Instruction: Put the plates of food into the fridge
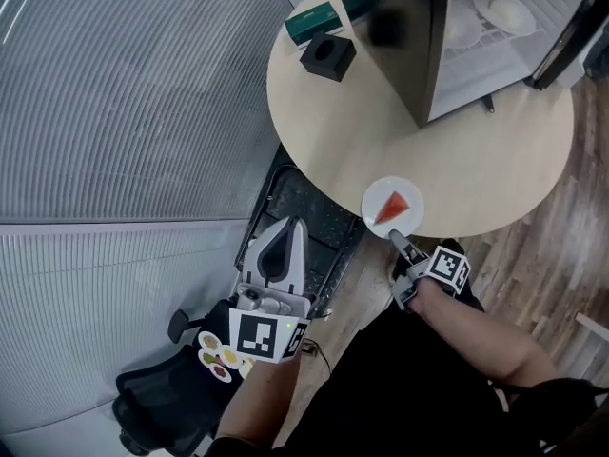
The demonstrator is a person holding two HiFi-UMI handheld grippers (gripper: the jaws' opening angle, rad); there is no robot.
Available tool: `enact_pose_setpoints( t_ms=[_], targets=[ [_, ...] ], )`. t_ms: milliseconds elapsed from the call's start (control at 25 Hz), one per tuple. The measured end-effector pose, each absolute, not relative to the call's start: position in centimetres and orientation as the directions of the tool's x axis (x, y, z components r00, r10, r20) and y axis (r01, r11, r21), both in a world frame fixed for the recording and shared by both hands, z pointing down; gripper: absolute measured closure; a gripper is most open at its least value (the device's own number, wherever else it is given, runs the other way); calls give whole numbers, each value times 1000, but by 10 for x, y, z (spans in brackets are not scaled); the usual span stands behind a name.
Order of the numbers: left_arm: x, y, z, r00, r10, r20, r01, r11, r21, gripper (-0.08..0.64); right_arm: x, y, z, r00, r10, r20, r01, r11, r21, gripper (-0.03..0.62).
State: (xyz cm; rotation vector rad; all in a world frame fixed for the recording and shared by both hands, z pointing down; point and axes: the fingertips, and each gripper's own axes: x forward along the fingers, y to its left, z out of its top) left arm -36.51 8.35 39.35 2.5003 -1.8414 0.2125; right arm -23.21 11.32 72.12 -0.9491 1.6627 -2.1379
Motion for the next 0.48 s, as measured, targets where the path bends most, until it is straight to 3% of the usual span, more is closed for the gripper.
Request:
enact_pose_setpoints(
  t_ms=[160, 480],
  targets=[
    [-369, 94, 402, 279, -948, 152, -954, -291, -65, 558, -242, 104, 737, -725, -614, 311, -114, -338, -934, 396],
    [-376, 104, 411, 262, -951, 163, -960, -274, -58, 558, -244, 111, 761, -713, -611, 343, -122, -374, -919, 396]
  ],
)
